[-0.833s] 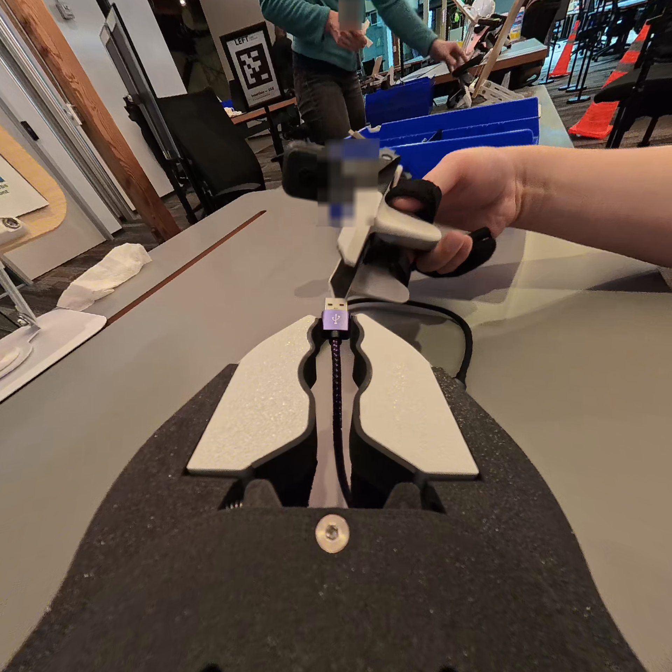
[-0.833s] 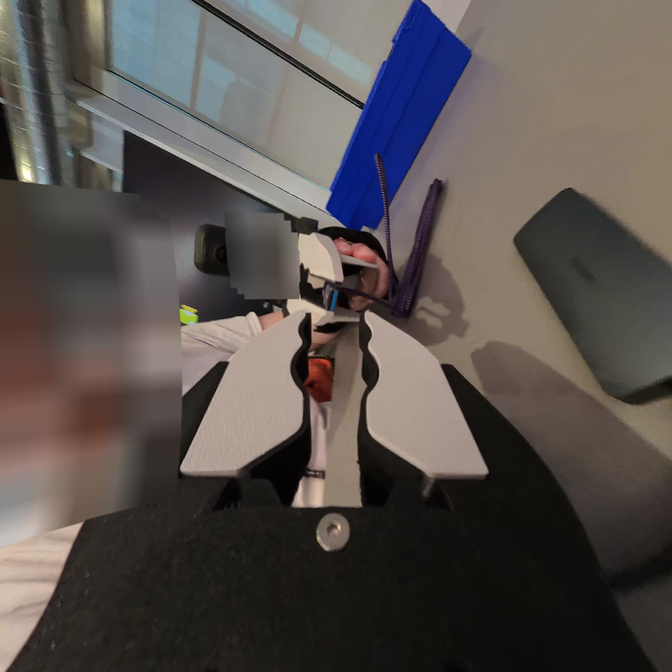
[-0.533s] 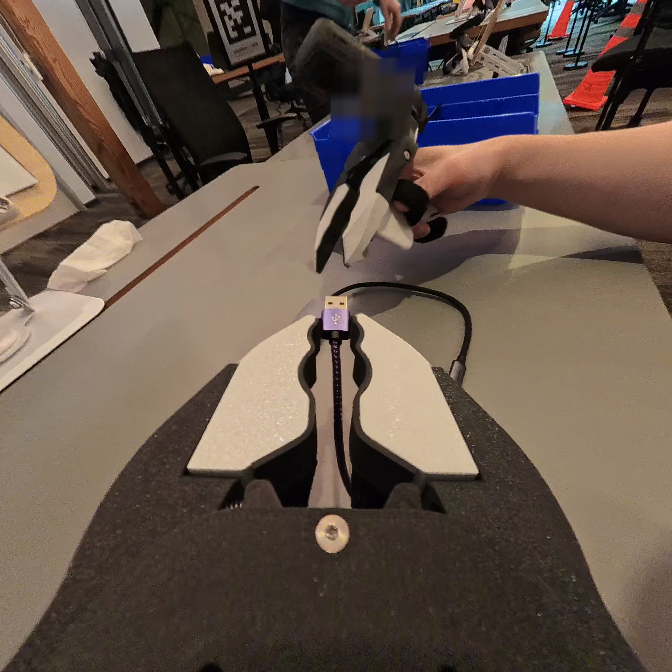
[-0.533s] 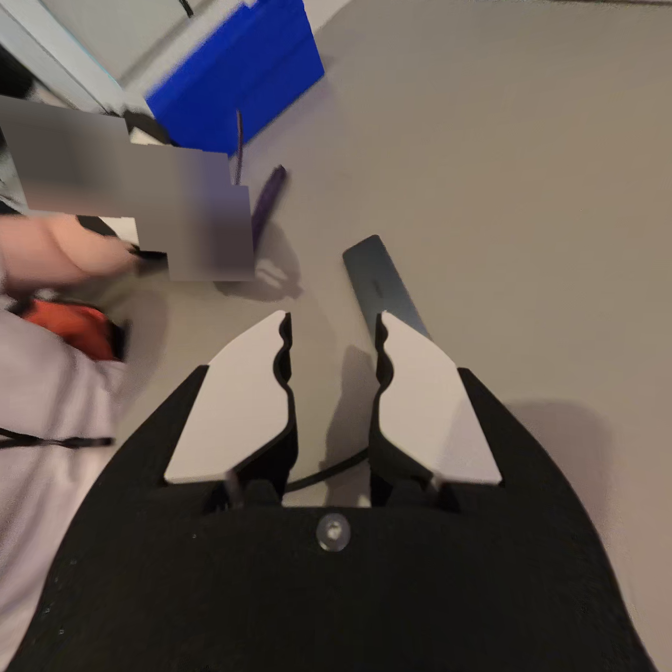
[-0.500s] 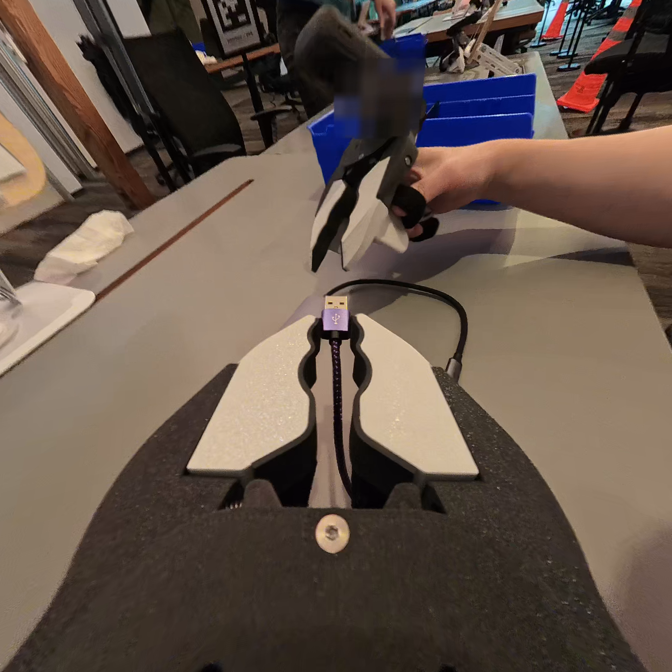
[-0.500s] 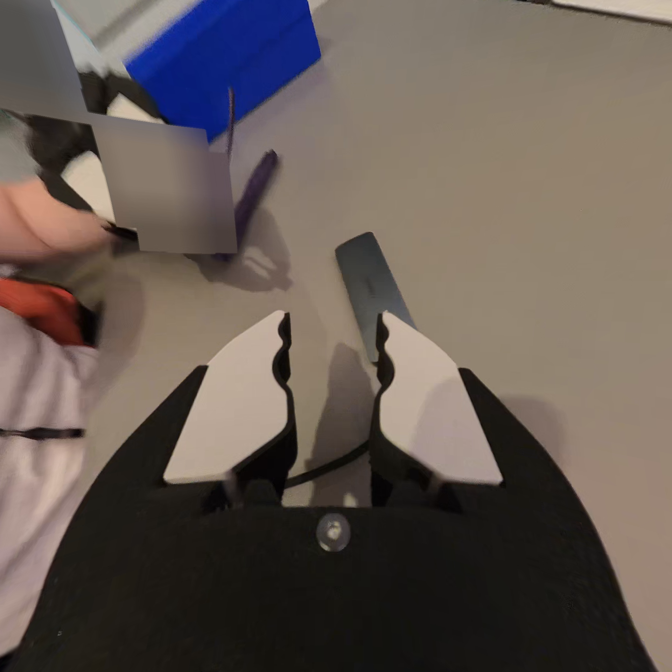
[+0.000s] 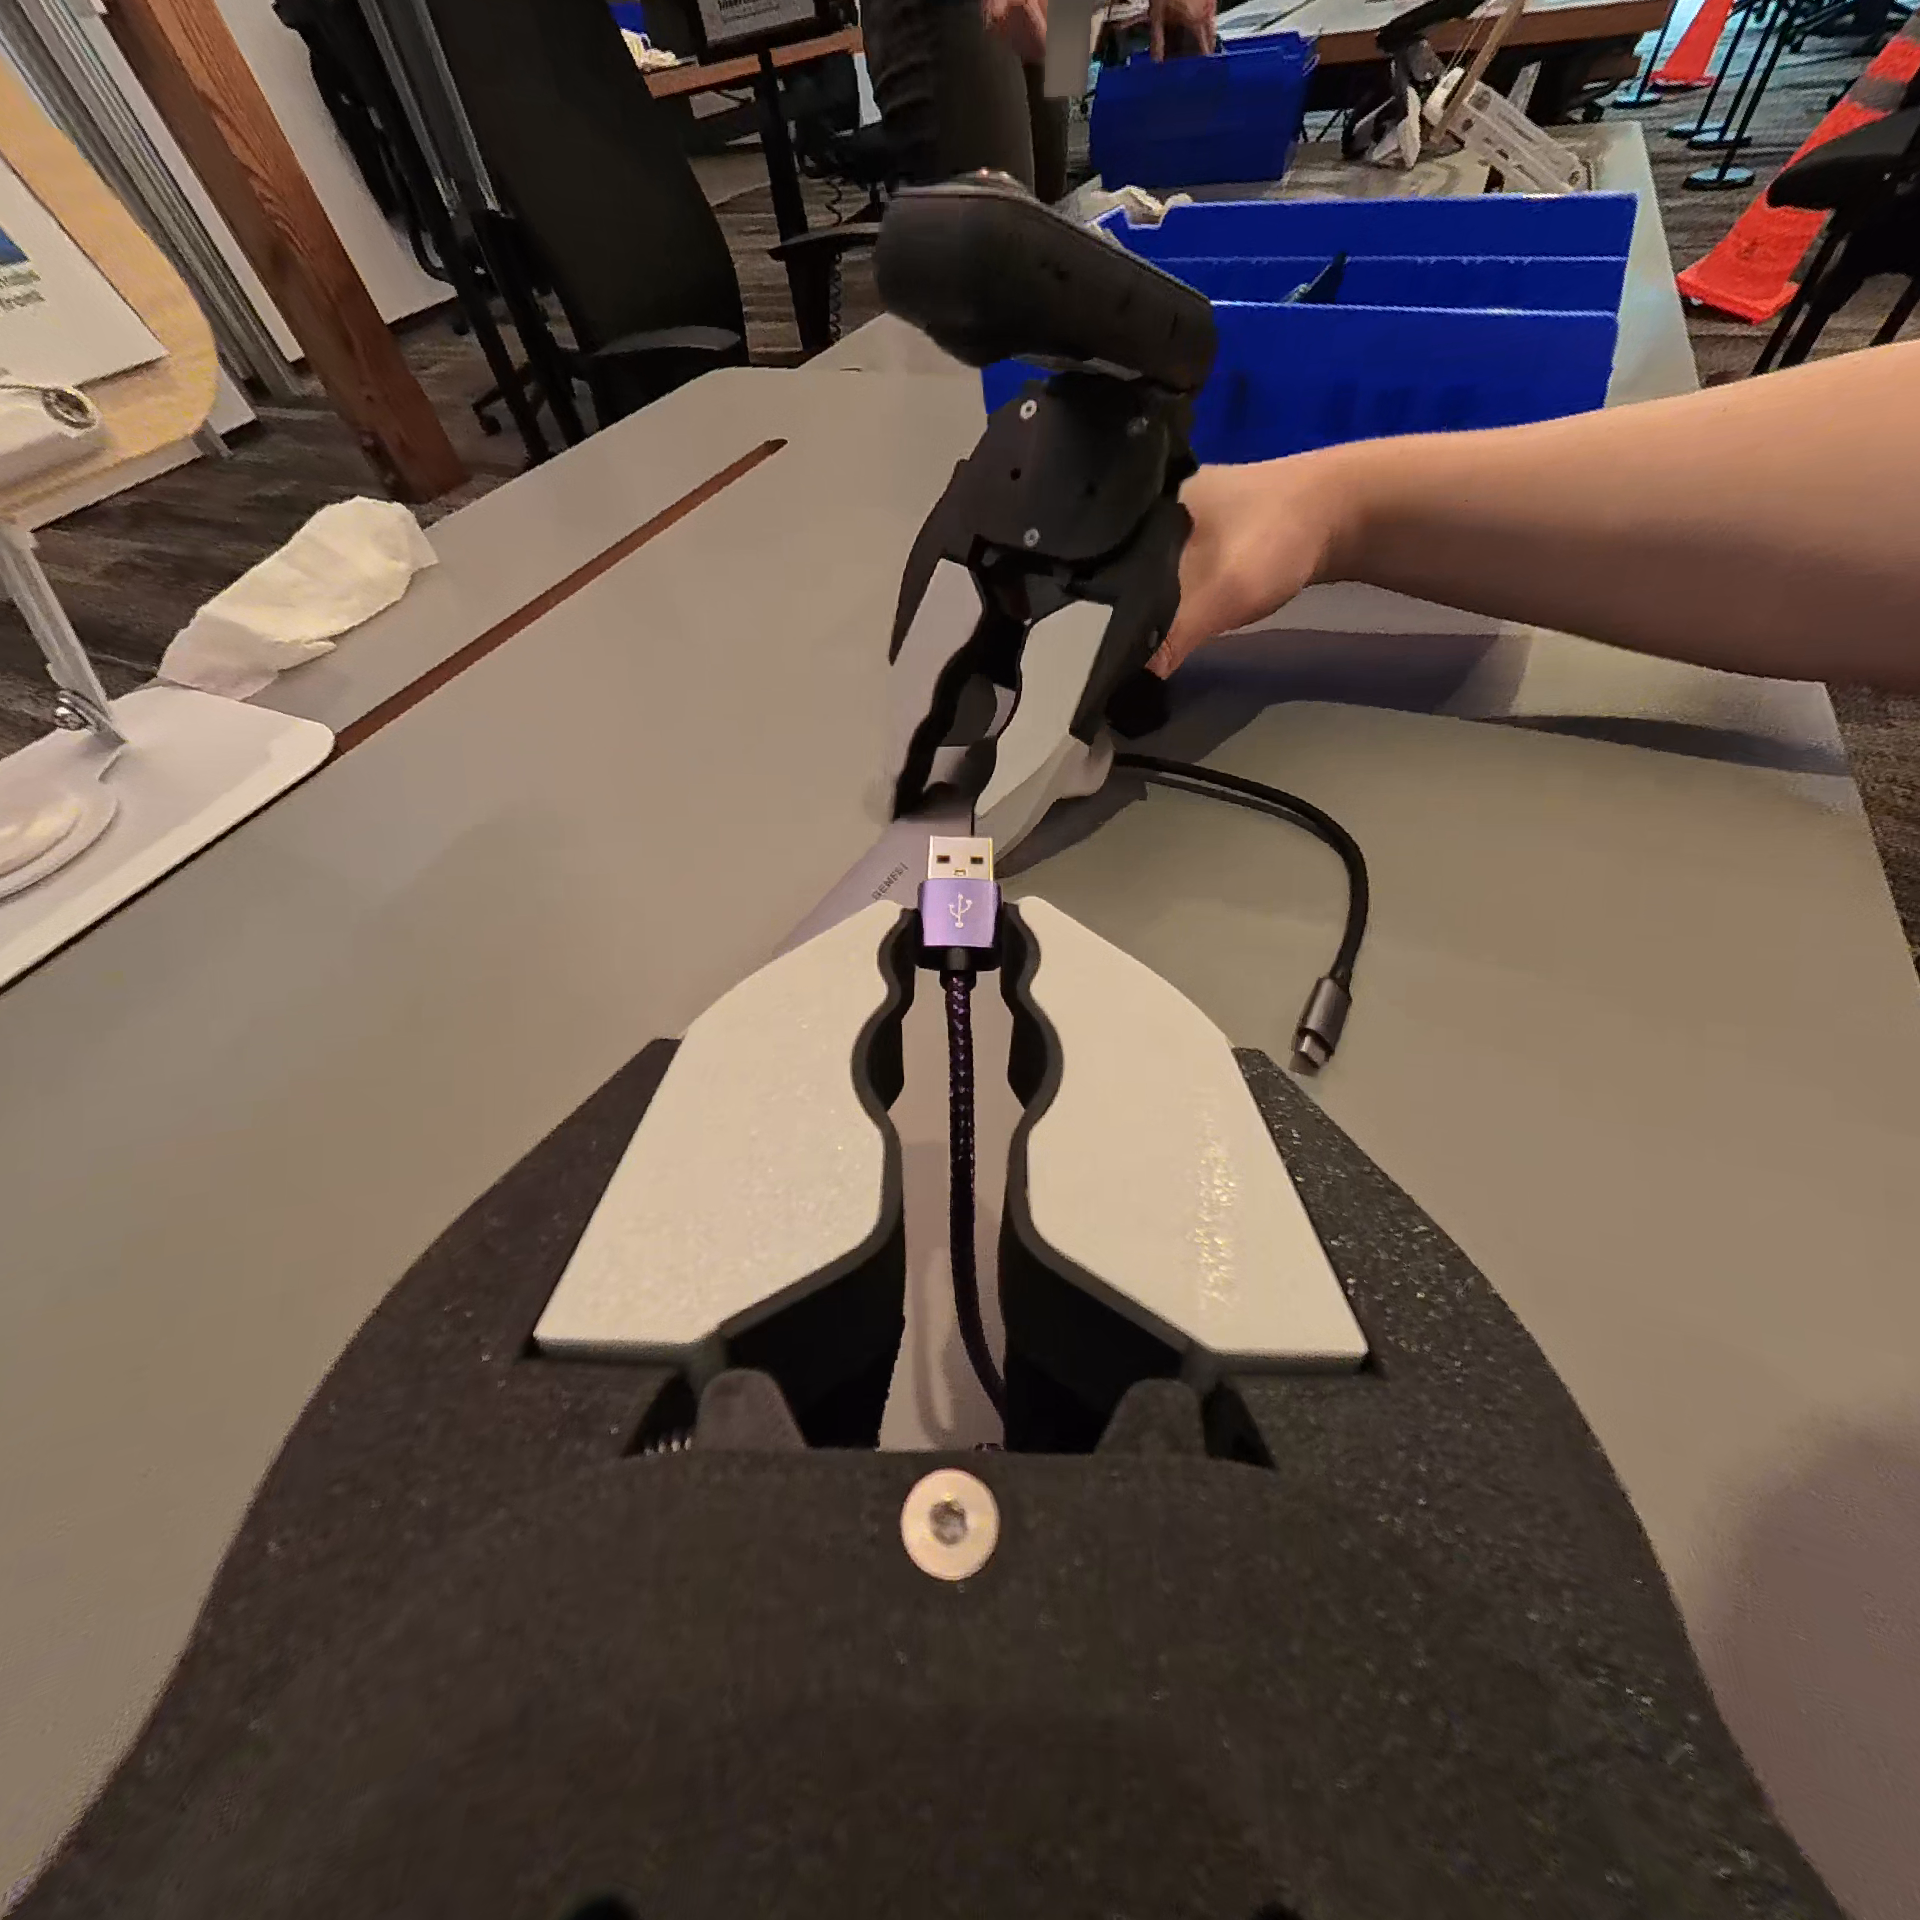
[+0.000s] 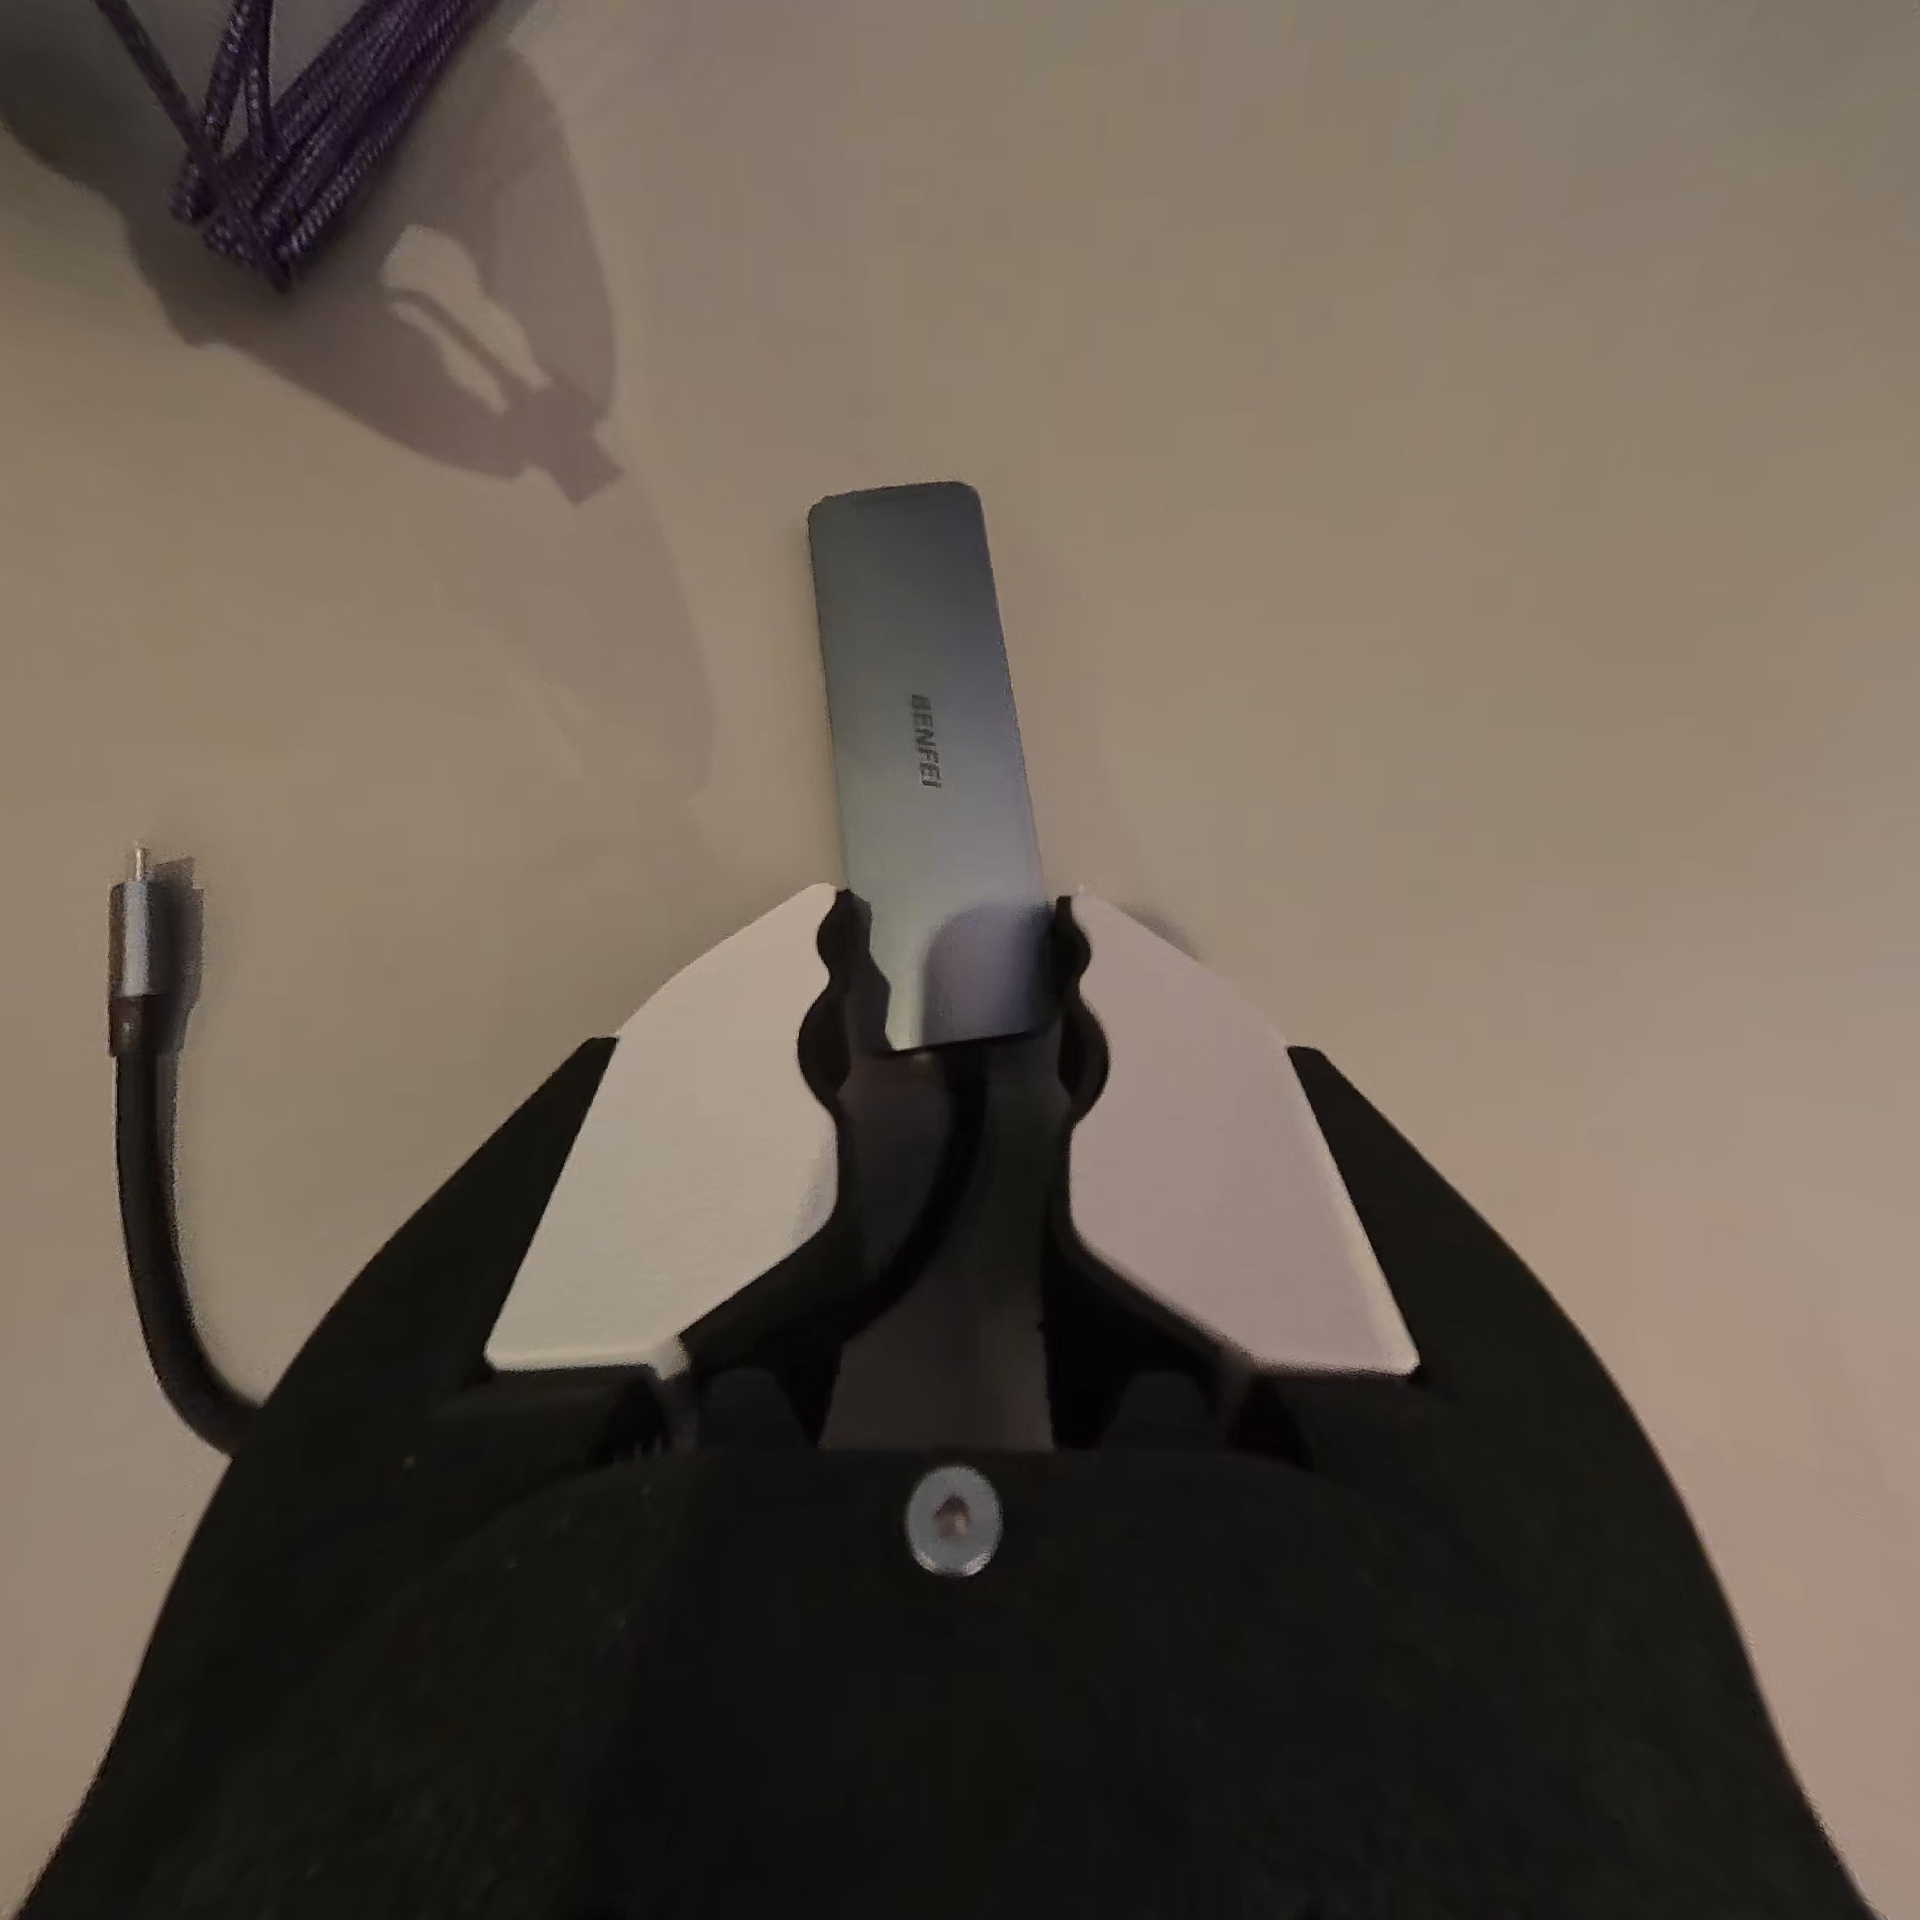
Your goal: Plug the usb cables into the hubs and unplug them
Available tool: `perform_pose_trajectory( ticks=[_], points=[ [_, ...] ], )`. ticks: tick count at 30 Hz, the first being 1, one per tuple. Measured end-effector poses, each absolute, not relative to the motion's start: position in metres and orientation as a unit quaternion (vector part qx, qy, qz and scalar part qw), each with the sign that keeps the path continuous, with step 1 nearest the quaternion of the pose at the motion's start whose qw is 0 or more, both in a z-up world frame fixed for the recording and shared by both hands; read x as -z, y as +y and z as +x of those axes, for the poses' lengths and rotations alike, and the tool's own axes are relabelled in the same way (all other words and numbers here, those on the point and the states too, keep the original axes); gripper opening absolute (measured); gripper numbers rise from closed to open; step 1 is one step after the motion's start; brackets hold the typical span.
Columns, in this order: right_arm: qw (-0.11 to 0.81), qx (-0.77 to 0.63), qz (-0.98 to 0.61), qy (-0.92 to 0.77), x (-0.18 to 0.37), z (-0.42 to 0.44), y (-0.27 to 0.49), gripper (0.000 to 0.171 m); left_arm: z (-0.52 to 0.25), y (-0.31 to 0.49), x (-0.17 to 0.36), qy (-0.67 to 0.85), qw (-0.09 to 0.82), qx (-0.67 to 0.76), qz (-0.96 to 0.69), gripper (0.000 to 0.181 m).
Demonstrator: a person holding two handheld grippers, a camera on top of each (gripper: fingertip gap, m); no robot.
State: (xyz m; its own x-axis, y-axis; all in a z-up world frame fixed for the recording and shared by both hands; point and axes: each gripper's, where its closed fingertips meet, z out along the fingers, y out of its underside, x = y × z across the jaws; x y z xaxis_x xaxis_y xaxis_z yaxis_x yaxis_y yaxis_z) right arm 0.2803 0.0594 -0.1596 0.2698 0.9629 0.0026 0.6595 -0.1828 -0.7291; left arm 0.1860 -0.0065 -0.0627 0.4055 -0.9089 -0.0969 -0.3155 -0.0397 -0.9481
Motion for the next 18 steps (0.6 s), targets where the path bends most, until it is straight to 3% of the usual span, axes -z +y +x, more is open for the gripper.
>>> perform_pose_trajectory(
  ticks=[1, 18],
  points=[
    [0.321, -0.238, -0.73, -0.555, 0.16, 0.279, 0.059, 0.036, 0.185, -0.005, 0.062, 0.461, 0.514, 0.287, -0.664, 0.015],
    [0.384, -0.278, -0.813, -0.338, 0.104, 0.278, 0.045, 0.035, 0.195, 0.014, 0.061, 0.43, 0.524, 0.252, -0.691, 0.015]
  ],
)
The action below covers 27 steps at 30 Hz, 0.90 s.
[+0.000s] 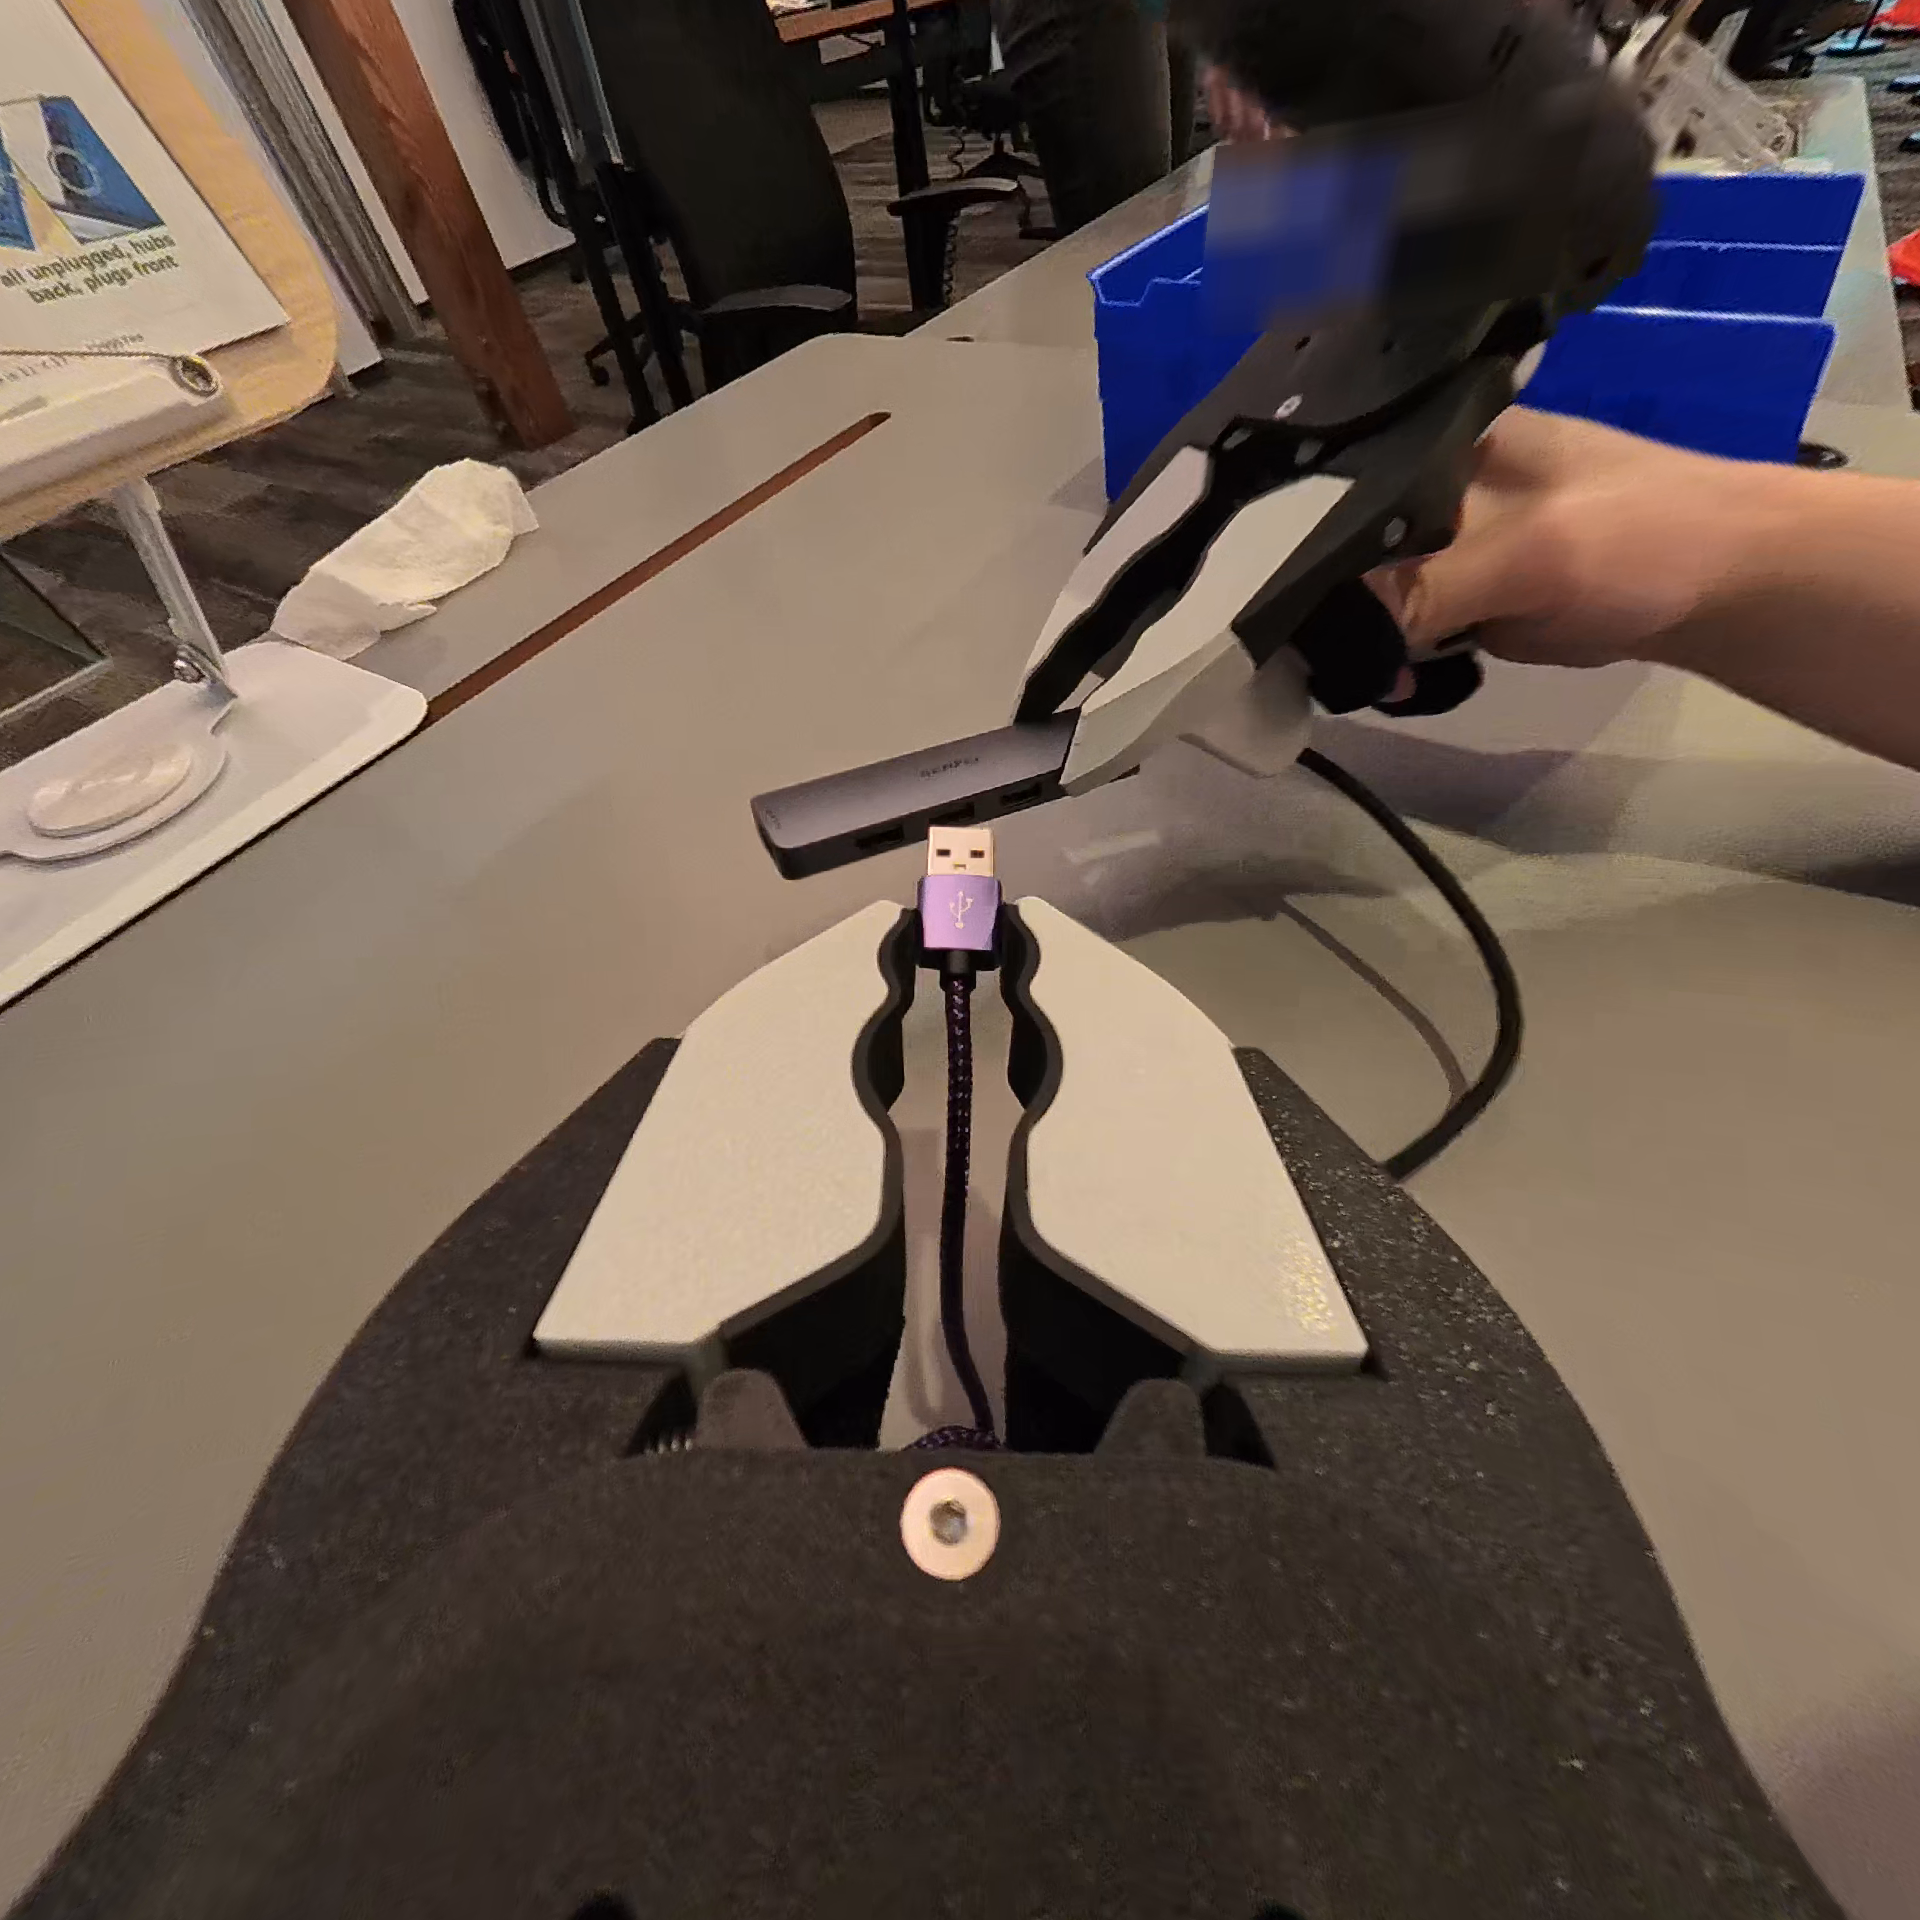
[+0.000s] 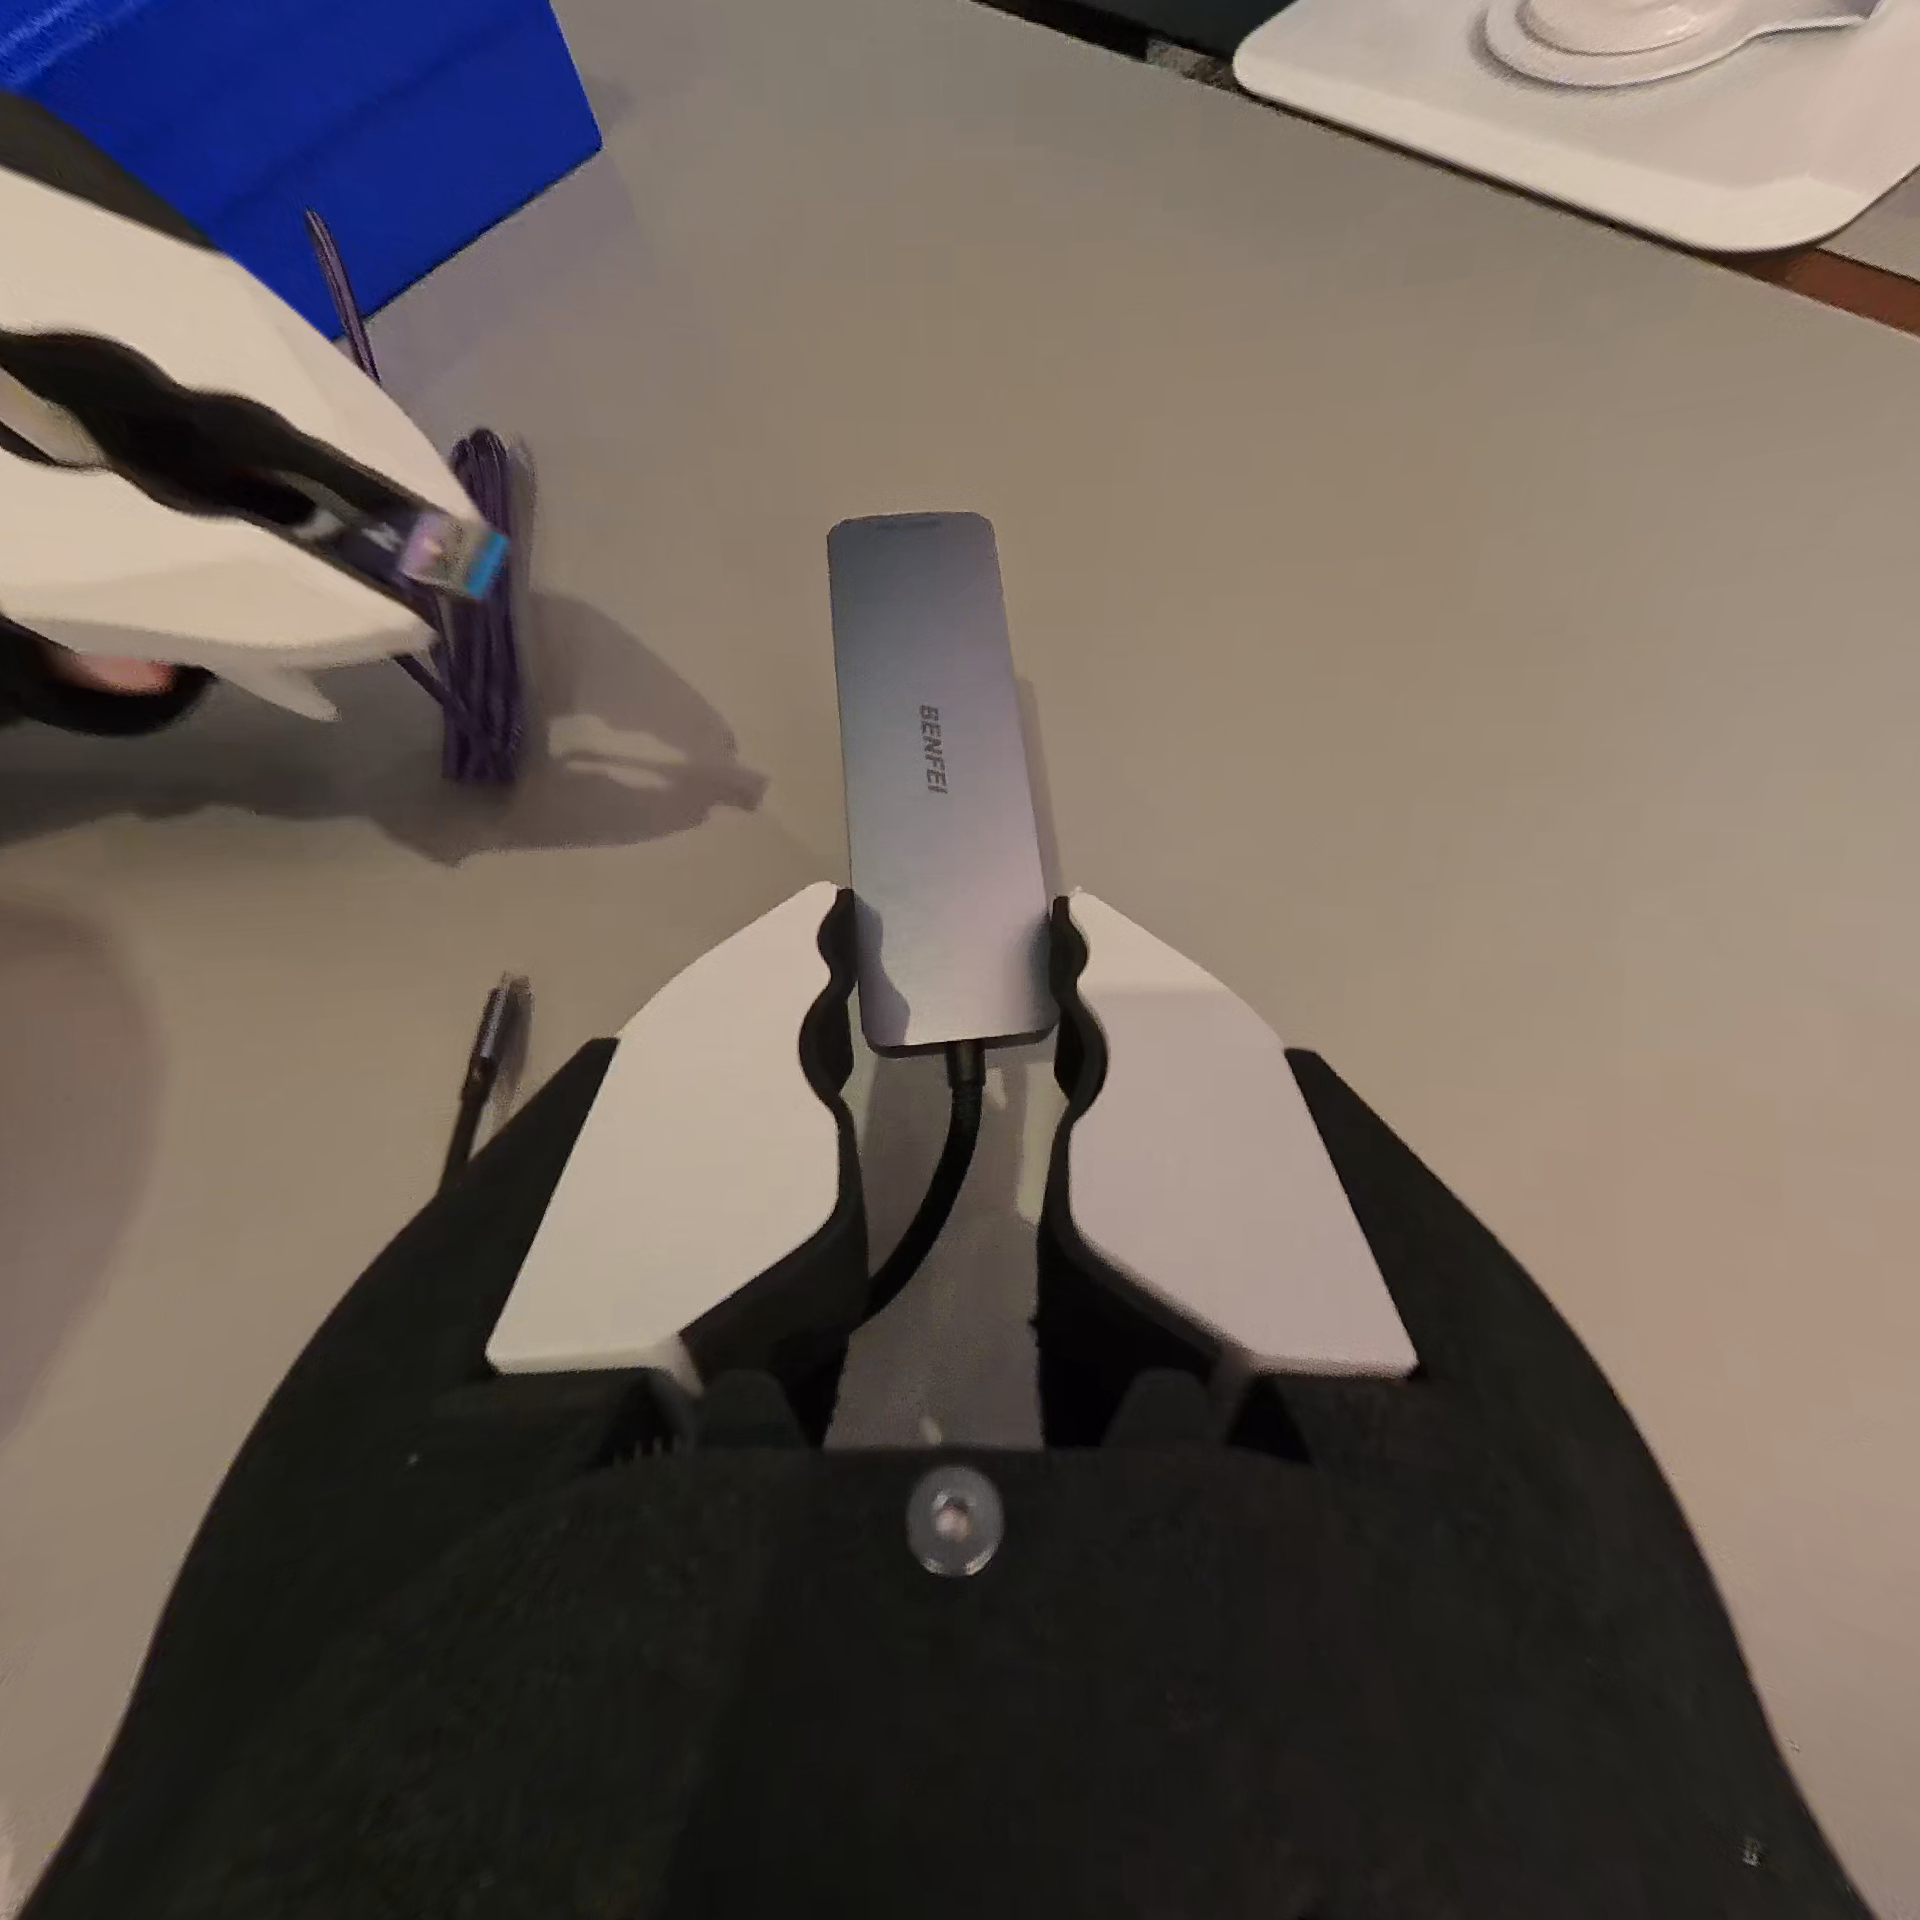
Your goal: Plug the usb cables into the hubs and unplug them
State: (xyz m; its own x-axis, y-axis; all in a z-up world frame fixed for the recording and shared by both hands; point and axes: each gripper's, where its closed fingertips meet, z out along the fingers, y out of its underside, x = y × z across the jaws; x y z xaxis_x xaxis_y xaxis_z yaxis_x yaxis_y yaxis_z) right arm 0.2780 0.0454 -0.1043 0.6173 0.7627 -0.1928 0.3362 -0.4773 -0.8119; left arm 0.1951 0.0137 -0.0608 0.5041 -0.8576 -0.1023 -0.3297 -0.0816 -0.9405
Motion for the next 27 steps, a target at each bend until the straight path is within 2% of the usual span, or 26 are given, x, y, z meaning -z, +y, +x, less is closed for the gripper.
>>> perform_pose_trajectory(
  ticks=[5, 13, 27],
  points=[
    [0.383, -0.285, -0.827, -0.296, 0.084, 0.269, 0.036, 0.035, 0.205, 0.022, 0.066, 0.423, 0.535, 0.229, -0.695, 0.015],
    [0.396, -0.197, -0.848, -0.291, 0.082, 0.266, 0.036, 0.035, 0.209, 0.029, 0.07, 0.407, 0.538, 0.221, -0.704, 0.015],
    [0.411, -0.173, -0.853, -0.273, 0.074, 0.257, 0.035, 0.035, 0.207, 0.037, 0.073, 0.389, 0.539, 0.203, -0.719, 0.015]
  ],
)
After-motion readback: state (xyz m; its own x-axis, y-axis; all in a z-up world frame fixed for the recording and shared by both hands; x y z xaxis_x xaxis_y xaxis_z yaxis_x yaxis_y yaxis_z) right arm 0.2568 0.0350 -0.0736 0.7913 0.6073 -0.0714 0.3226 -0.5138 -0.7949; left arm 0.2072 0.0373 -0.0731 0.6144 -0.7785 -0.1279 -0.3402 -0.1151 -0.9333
